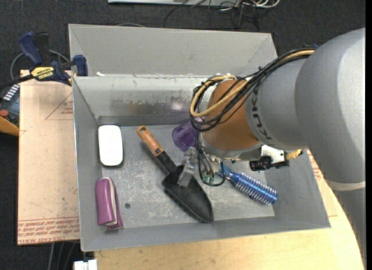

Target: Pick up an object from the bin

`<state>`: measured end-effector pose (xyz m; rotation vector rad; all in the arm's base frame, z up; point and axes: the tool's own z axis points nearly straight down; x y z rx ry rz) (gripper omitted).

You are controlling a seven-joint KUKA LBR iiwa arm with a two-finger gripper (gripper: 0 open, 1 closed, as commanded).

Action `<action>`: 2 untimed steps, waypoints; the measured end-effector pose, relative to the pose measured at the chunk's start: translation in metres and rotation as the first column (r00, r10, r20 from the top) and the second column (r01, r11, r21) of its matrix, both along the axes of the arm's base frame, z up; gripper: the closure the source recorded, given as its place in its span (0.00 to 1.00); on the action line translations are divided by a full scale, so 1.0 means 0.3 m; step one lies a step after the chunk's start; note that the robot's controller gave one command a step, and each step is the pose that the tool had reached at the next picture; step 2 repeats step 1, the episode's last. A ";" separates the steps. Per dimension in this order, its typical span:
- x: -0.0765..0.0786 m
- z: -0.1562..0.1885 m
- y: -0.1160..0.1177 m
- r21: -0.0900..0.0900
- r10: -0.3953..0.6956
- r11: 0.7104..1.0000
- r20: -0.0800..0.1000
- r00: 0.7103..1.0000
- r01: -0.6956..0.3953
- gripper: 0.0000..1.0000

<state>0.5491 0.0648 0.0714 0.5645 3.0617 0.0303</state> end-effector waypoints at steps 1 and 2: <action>0.000 0.000 0.000 0.000 0.000 1.000 0.000 1.000 0.000 1.00; 0.000 0.000 0.000 0.000 0.000 1.000 0.000 1.000 0.000 1.00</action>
Offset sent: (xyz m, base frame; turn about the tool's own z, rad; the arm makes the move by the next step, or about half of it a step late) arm 0.0000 0.0000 0.0000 0.0000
